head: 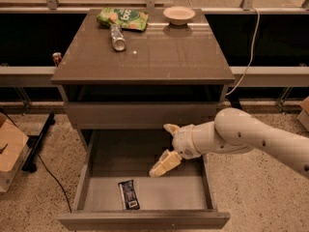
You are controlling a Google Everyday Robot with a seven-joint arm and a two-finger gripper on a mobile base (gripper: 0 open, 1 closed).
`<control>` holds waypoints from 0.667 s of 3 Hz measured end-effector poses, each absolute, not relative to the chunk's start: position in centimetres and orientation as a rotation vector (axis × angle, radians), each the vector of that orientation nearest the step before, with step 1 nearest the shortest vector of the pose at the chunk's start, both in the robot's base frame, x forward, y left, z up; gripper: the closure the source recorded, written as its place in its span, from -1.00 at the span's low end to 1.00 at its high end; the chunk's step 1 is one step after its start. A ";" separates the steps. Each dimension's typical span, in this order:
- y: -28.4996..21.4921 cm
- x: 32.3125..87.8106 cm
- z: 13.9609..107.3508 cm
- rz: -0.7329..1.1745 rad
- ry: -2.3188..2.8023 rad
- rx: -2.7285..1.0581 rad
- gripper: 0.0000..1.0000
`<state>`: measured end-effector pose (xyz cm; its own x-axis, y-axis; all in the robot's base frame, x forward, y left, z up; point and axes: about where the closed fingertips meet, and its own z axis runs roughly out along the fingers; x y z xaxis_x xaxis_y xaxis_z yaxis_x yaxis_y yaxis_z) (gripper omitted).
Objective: Pick rxbar blueberry from middle drawer and place on counter
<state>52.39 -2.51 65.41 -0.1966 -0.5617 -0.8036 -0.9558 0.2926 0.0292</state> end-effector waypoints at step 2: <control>0.0 53.2 58.6 0.813 1.792 -1.401 -1.00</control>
Offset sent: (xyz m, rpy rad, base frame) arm 0.0154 0.0351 -0.1110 0.0942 0.0240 0.1125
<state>53.17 0.00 58.64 -0.1599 -0.5284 -0.8338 -0.9754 0.2144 0.0512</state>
